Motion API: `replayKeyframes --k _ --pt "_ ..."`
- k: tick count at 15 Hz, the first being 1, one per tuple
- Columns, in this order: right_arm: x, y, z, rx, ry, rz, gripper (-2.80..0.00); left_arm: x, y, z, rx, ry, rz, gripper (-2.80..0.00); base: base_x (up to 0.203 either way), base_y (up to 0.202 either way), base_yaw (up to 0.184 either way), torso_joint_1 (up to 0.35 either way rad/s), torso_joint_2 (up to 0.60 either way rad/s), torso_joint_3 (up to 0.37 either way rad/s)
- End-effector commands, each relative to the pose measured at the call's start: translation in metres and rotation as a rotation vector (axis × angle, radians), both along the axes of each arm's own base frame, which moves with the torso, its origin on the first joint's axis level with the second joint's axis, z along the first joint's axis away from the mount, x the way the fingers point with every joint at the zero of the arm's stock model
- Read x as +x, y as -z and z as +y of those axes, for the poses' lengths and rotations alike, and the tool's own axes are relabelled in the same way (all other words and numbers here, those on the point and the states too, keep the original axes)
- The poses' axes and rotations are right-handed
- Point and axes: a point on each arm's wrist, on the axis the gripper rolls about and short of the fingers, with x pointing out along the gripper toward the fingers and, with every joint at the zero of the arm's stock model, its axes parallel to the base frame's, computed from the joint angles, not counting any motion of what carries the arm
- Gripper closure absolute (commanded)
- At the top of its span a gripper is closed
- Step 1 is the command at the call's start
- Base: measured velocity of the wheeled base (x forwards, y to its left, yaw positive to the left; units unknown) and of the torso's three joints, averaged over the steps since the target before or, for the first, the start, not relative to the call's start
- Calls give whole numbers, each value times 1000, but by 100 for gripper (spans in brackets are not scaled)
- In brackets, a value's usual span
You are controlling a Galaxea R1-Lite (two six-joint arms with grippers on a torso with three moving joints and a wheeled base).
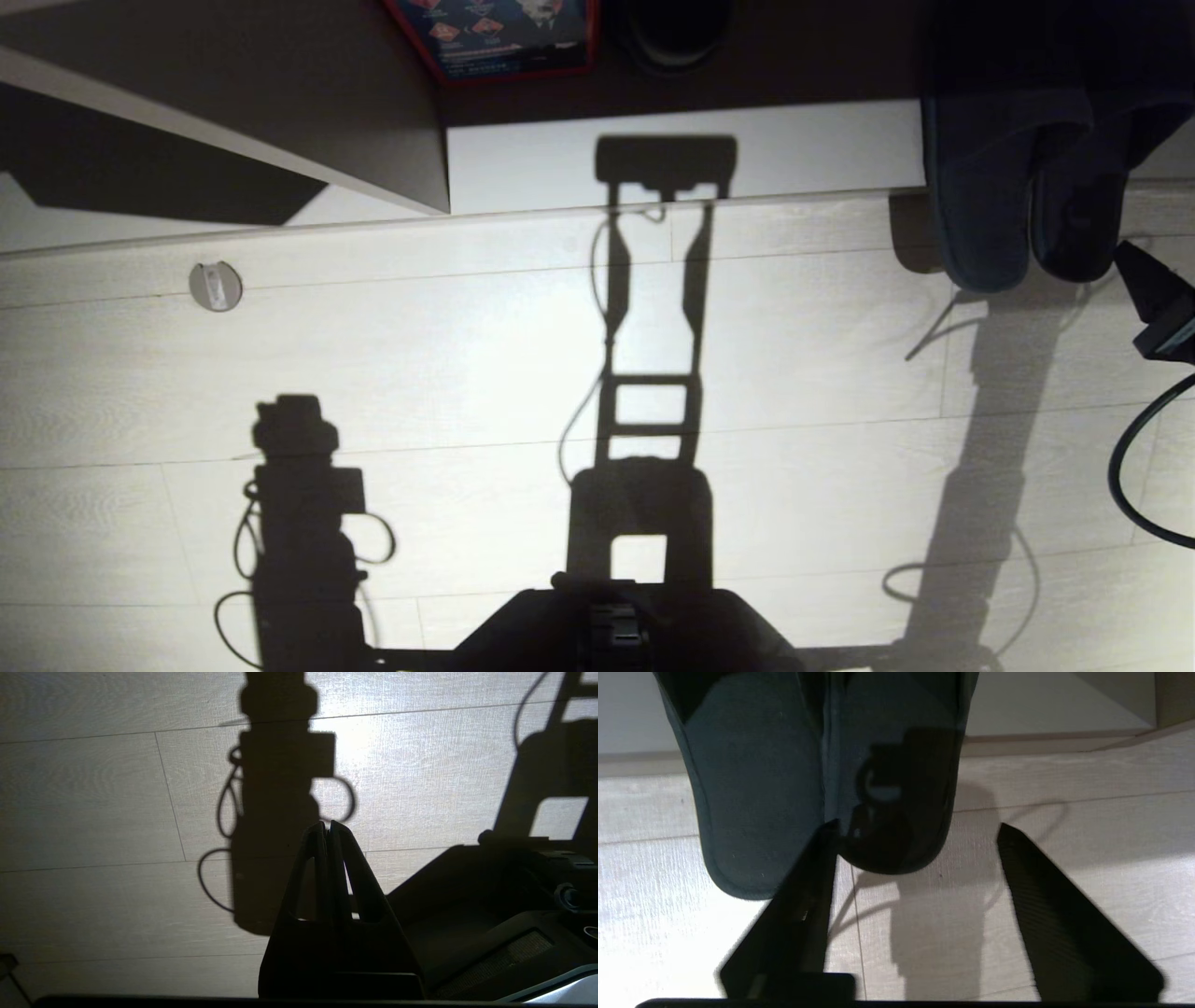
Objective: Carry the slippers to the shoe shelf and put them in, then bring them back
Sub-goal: Pick up the slippers in the shoe cabinet
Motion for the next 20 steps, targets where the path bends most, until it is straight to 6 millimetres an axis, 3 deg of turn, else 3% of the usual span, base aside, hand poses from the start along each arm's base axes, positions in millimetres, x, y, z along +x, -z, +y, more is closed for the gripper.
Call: replayKeyframes --k 1,8,14,17,20 --pt "3 0 0 10 5 -19 -280 0 0 0 -1 -1 -1 0 0 0 0 0 0 0" --pt "20 4 -6 87 51 -76 -280 0 0 0 -1 0 -1 0 0 0 0 0 0 0" --pt "48 6 -5 151 32 -100 -280 0 0 0 -1 -2 -1 0 0 0 0 0 0 0" --pt "53 3 -4 148 22 -116 -280 0 0 0 -1 -2 1 0 0 0 0 0 0 0" --pt "60 -17 -4 128 5 -195 -280 0 0 0 -1 0 -1 0 0 0 0 0 0 0"
